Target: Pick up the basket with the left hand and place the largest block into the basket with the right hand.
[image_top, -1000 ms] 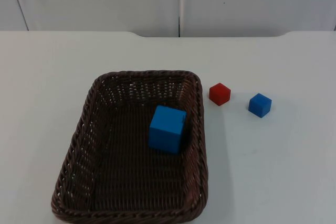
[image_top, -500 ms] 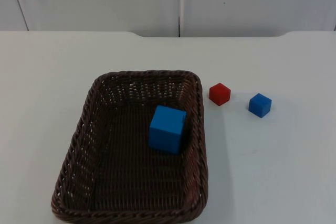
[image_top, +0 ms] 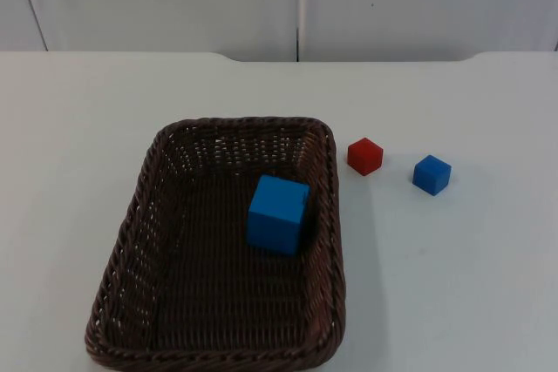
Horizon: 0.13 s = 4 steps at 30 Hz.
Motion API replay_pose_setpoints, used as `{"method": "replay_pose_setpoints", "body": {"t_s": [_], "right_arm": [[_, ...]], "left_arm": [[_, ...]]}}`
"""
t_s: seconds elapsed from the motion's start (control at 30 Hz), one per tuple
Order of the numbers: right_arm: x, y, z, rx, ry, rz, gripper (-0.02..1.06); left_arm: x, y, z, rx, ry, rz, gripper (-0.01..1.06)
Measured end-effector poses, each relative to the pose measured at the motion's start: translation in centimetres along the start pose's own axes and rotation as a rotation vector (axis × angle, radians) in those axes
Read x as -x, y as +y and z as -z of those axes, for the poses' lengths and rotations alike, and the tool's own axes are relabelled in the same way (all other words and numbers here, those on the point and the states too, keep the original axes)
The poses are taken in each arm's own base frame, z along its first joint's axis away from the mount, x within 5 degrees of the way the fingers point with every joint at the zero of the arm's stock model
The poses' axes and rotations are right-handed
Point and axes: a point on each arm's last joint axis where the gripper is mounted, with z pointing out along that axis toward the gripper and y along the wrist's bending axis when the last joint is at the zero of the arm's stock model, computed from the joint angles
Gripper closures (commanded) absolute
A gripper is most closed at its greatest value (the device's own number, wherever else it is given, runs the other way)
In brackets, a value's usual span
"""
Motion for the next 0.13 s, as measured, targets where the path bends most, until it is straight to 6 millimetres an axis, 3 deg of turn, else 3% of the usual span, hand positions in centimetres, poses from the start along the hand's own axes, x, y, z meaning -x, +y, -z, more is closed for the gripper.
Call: {"method": "replay_pose_setpoints", "body": {"t_s": [0.13], "right_arm": [[0.0,0.06,-0.01,-0.072,-0.001,-0.038,-0.01]], "left_arm": [[0.0,0.0,0.0,0.0,0.0,0.0,0.0]]}}
